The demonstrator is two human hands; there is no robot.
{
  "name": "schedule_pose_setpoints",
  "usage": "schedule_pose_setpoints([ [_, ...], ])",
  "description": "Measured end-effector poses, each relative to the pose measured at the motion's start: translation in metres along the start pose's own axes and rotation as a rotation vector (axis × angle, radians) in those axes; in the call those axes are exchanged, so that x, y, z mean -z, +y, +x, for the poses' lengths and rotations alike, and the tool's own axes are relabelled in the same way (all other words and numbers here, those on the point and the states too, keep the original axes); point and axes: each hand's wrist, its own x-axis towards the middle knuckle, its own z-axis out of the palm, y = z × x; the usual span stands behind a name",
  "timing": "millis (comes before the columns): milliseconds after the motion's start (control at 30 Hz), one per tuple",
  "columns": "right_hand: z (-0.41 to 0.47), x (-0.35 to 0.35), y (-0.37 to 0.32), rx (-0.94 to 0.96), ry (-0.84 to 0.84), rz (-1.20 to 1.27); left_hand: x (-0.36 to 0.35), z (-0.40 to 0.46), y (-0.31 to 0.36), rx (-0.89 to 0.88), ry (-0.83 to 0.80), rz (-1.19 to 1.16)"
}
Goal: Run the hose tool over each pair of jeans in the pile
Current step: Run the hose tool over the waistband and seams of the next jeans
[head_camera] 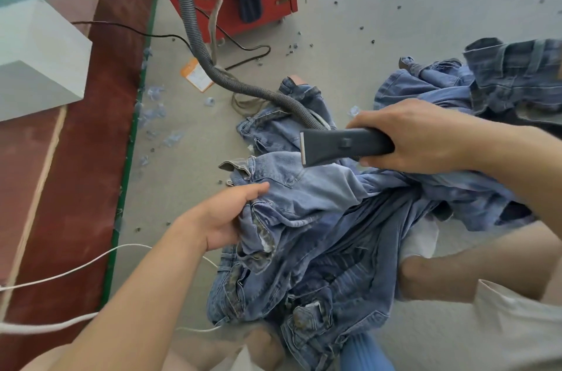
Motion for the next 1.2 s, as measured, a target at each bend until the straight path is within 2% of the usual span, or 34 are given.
schedule_pose_setpoints([
  [133,0.002,-0.008,-0.004,0.017,-0.076,-0.029,0.009,0.004,-0.001,-0.095,0.119,0.104],
  [200,0.003,-0.012,-0.005,0.028,-0.091,-0.04,0.011,0.002,-0.001,-0.127,0.122,0.096],
  [400,0.004,-0.01,-0.005,0.035,-0.13,-0.037,0.009,-0.012,0.001,-0.221,-0.123,-0.12],
  [633,0.004,0.002,0.005,-0.023,-0.158,-0.042,0.005,-0.015,0.0,-0.218,-0.294,-0.23],
  [767,0.008,-0.005,-0.007,0.002,-0.22,-0.027,0.004,-0.014,0.0,-0.216,-0.296,-0.183],
  [933,0.012,-0.011,-0.023,0.071,-0.166,0.042,0.0,-0.015,0.001,-0.194,-0.293,-0.161],
  [1033,0.012,-0.002,-0.013,0.018,-0.15,0.022,-0.002,-0.016,0.003,-0.236,-0.308,-0.23],
  [1200,0.005,0.009,0.003,-0.055,-0.189,-0.015,-0.004,-0.017,0.004,-0.266,-0.291,-0.217],
])
